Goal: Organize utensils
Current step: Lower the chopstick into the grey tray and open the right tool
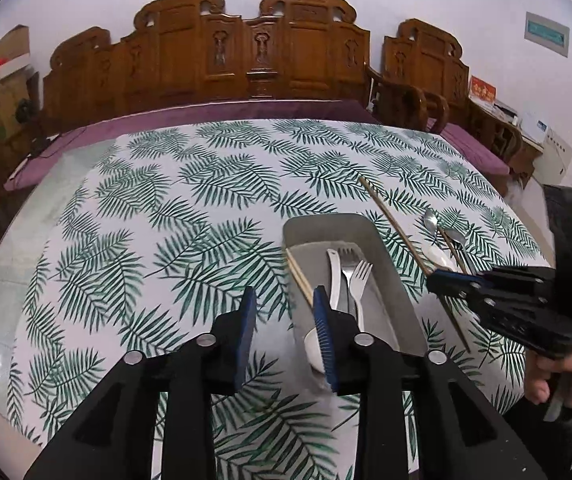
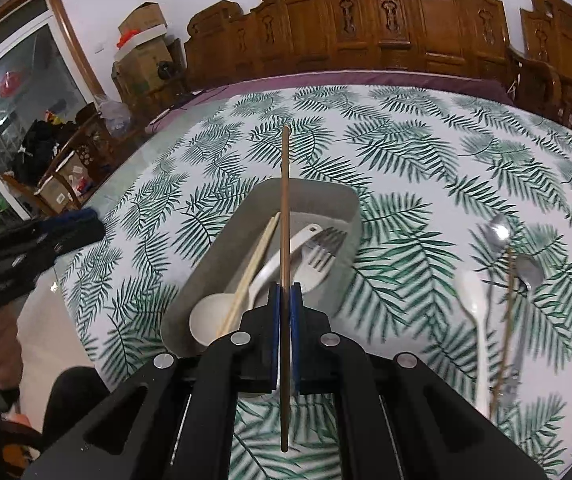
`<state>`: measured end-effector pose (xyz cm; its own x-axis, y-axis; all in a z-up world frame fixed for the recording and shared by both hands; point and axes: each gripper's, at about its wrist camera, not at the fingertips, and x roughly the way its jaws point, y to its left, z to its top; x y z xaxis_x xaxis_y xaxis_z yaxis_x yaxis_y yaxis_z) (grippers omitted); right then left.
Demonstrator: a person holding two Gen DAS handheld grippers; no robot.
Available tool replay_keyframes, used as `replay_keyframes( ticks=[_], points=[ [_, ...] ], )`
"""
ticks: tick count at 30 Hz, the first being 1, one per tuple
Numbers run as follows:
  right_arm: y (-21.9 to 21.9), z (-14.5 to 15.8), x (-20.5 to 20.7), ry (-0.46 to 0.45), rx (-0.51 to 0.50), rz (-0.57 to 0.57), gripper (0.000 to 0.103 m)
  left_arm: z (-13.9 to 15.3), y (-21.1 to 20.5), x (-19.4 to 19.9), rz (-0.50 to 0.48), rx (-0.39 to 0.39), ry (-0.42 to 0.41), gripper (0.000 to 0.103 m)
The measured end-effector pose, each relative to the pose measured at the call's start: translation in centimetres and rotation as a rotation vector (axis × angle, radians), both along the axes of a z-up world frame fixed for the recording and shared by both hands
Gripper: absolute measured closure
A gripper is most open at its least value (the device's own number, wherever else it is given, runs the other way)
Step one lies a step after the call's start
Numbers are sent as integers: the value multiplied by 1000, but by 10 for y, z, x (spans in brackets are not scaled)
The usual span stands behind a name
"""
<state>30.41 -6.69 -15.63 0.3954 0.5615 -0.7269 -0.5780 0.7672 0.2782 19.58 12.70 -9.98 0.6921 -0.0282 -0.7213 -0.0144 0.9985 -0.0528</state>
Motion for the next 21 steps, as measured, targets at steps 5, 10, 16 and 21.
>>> replay_keyframes(
  ticks=[5, 10, 16, 21],
  points=[
    [20, -13, 13, 63, 21, -22, 97, -7, 6, -12, 6, 21, -2, 51],
    [40, -25, 17, 82, -2, -19, 97, -14, 10, -17, 8, 26, 2, 34],
    [55, -41, 15, 92, -28, -19, 97, -25, 13, -14, 16, 19, 31, 31],
    [56, -47, 14, 97, -21, -24, 95, -27, 11, -15, 14, 15, 38, 31]
  ],
)
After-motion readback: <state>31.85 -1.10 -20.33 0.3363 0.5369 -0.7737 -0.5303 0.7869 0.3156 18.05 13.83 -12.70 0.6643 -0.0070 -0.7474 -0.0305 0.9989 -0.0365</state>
